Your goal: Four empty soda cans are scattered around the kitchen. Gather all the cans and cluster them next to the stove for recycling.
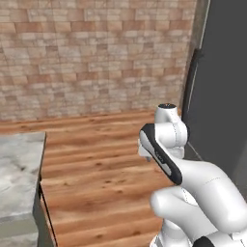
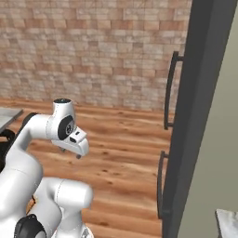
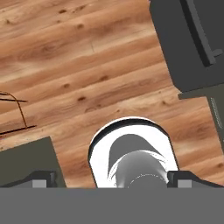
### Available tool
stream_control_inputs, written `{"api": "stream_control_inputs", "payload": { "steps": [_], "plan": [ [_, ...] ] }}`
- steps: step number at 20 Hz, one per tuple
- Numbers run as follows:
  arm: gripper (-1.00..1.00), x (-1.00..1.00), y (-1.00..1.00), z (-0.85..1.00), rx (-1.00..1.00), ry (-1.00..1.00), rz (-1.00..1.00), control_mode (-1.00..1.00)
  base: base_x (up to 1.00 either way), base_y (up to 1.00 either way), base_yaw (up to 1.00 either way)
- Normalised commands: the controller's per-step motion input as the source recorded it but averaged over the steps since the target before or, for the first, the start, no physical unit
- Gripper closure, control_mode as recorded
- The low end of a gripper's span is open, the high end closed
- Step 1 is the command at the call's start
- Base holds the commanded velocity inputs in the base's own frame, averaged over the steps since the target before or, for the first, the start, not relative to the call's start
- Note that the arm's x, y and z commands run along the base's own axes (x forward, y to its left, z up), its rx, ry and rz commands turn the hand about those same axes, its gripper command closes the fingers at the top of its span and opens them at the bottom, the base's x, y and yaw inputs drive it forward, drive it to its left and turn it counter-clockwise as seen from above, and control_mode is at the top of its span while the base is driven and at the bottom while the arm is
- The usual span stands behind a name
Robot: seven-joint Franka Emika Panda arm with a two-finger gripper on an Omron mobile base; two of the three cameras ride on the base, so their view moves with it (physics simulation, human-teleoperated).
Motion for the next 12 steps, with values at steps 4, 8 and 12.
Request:
{"api": "stream_control_inputs", "payload": {
  "steps": [4,8,12],
  "plan": [
    [-1.0,0.0,0.0,0.0,0.0,0.0,0.0,1.0,0.87,-0.24,0.23],
    [-1.0,0.0,0.0,0.0,0.0,0.0,0.0,1.0,0.85,-0.19,0.24],
    [-1.0,0.0,0.0,0.0,0.0,0.0,0.0,1.0,0.7,0.11,0.13]
  ]
}}
